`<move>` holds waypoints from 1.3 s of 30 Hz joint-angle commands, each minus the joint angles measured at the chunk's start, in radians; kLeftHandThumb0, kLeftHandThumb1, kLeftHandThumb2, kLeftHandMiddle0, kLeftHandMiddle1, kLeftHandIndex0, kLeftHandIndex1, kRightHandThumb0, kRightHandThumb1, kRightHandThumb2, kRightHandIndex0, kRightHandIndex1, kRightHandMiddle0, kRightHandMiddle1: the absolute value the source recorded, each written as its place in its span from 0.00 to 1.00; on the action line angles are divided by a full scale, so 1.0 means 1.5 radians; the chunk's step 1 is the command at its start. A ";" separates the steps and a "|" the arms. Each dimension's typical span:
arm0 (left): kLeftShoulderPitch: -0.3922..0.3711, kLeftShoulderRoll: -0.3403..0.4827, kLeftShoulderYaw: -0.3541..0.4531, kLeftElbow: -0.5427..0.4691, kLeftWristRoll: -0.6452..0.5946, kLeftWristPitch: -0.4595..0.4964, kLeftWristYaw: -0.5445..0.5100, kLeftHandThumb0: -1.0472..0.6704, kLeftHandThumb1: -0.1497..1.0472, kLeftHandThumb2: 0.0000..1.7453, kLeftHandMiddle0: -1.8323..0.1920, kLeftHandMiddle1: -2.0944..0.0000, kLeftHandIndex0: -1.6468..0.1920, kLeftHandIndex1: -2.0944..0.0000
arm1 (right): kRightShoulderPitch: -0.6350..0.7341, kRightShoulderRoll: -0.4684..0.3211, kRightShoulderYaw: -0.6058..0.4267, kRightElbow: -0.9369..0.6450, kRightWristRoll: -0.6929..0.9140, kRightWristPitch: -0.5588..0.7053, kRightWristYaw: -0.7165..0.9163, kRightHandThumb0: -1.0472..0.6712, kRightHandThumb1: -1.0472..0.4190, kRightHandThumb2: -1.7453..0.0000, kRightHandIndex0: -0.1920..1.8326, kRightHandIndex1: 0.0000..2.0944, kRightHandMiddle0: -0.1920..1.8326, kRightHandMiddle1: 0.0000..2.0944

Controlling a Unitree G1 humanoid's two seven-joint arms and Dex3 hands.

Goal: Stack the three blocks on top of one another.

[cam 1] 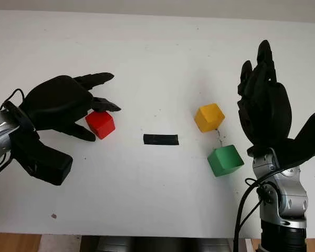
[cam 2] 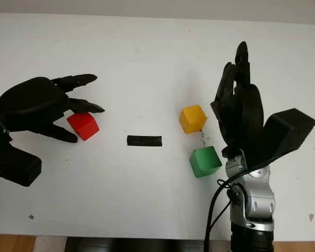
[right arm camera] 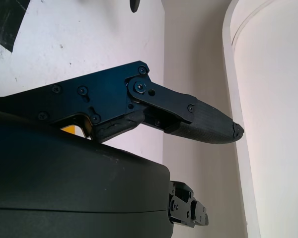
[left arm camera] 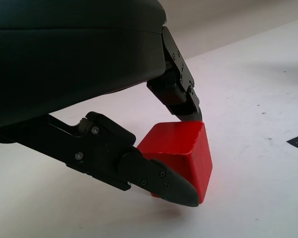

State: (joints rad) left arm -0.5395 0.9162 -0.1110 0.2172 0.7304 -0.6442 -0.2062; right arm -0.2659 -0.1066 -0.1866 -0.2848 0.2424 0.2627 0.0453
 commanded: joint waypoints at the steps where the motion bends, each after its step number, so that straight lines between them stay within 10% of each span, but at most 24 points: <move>1: -0.014 -0.002 -0.006 0.001 -0.004 -0.003 0.004 0.25 0.86 0.03 0.82 0.97 0.52 0.90 | 0.002 -0.006 -0.009 -0.016 0.005 0.001 -0.001 0.19 0.00 0.56 0.00 0.00 0.00 0.00; 29: -0.003 0.015 -0.030 -0.079 0.200 0.056 0.164 0.37 0.90 0.03 0.76 0.97 0.64 0.45 | 0.012 -0.005 -0.003 -0.019 -0.001 0.002 0.005 0.19 0.00 0.55 0.00 0.00 0.00 0.00; 39: -0.065 0.000 -0.052 -0.077 0.044 -0.021 0.039 0.34 0.94 0.03 0.76 0.97 0.70 0.37 | 0.014 -0.001 -0.002 -0.020 0.007 0.003 0.008 0.20 0.00 0.55 0.00 0.00 0.00 0.00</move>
State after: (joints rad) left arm -0.6010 0.9223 -0.1790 0.1039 0.8373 -0.6598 -0.1239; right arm -0.2592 -0.1067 -0.1862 -0.2899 0.2445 0.2654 0.0557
